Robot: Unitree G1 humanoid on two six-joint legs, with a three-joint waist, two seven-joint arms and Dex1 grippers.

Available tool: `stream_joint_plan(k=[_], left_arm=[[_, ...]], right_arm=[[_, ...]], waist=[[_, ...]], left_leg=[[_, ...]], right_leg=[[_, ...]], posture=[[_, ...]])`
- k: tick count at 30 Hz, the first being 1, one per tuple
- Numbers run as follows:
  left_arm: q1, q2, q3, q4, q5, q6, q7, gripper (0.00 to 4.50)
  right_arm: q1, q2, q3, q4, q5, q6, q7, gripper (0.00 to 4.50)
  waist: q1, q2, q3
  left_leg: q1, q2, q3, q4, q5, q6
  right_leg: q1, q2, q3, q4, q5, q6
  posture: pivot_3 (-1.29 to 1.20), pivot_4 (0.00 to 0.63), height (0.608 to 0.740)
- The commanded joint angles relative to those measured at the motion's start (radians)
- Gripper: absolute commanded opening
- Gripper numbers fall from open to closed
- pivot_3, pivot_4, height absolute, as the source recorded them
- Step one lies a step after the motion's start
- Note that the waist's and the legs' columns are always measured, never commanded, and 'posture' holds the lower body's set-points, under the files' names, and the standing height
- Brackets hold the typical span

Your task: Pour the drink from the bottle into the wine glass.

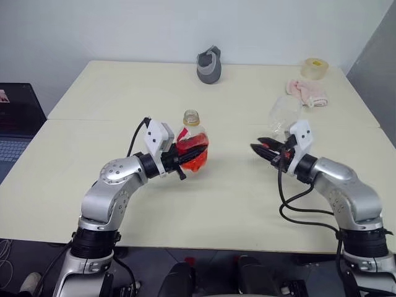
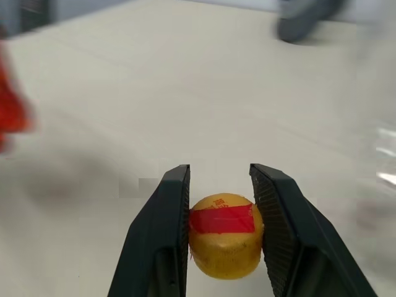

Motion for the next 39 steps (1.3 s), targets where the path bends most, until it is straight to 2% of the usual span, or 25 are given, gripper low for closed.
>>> stream_joint_plan(k=[1, 6, 10, 22, 24, 26, 32, 39], left_arm=[[-0.03, -0.011, 0.002, -0.02, -0.01, -0.023, -0.001, 0.82], [-0.035, -0.011, 0.002, -0.021, -0.011, -0.018, -0.004, 0.82], [-0.035, -0.003, 0.007, -0.02, -0.013, -0.016, -0.009, 0.82], [-0.044, -0.004, 0.009, -0.012, -0.012, -0.016, -0.005, 0.82], [-0.05, -0.005, 0.007, -0.006, -0.01, -0.019, -0.006, 0.82], [-0.055, -0.007, 0.005, 0.0, -0.008, -0.02, -0.006, 0.82], [-0.06, -0.006, 0.007, 0.001, -0.01, -0.019, -0.005, 0.82], [-0.04, 0.006, 0.032, -0.008, -0.011, -0.014, 0.011, 0.82]], right_arm=[[0.015, 0.068, -0.066, 0.024, -0.05, -0.041, -0.16, 1.25], [0.054, 0.137, -0.064, 0.005, -0.088, -0.019, -0.262, 1.25], [0.121, 0.163, -0.035, -0.114, -0.071, 0.042, -0.28, 1.25], [0.211, 0.169, -0.047, -0.16, -0.124, 0.088, -0.343, 1.25], [0.2, 0.175, -0.052, -0.149, -0.122, 0.073, -0.344, 1.93], [0.194, 0.176, -0.054, -0.144, -0.125, 0.071, -0.345, 2.42], [0.195, 0.165, -0.06, -0.171, -0.123, 0.09, -0.336, 4.47], [0.183, 0.118, -0.077, -0.306, -0.031, 0.217, -0.27, 4.5]], waist=[[0.0, 0.0, 0.0], [-0.002, 0.0, 0.0], [0.0, 0.0, 0.0], [-0.002, 0.0, 0.0], [-0.002, 0.0, 0.0], [-0.002, 0.0, 0.0], [-0.002, 0.0, 0.0], [-0.002, 0.0, 0.0]], left_leg=[[0.0, 0.0, 0.0, 0.0, 0.0, 0.0], [0.0, 0.0, 0.0, -0.001, 0.0, 0.0], [0.0, 0.0, -0.001, -0.001, 0.0, 0.0], [0.002, 0.0, 0.0, -0.001, 0.0, 0.0], [0.002, 0.0, 0.0, -0.001, 0.0, 0.0], [0.002, 0.0, 0.0, -0.001, 0.0, 0.0], [0.002, 0.0, 0.0, -0.001, 0.0, 0.0], [0.002, 0.0, 0.0, -0.001, 0.0, 0.0]], right_leg=[[0.0, 0.0, 0.0, 0.0, 0.0, 0.0], [0.0, 0.0, 0.0, 0.0, 0.0, 0.0], [0.0, 0.0, 0.0, 0.0, 0.0, 0.0], [0.002, 0.0, 0.0, 0.0, 0.0, 0.0], [0.002, 0.001, 0.001, 0.0, 0.0, 0.0], [0.002, 0.001, 0.001, 0.0, 0.0, 0.0], [0.002, 0.001, 0.001, 0.0, 0.0, 0.0], [0.002, 0.001, 0.0, 0.0, 0.0, 0.0]], posture=[[0.0, 0.15, 0.74], [0.0, 0.15, 0.74], [0.0, 0.15, 0.74], [0.0, 0.15, 0.74], [0.0, 0.15, 0.74], [0.0, 0.15, 0.74], [0.0, 0.15, 0.74], [0.0, 0.15, 0.74]])
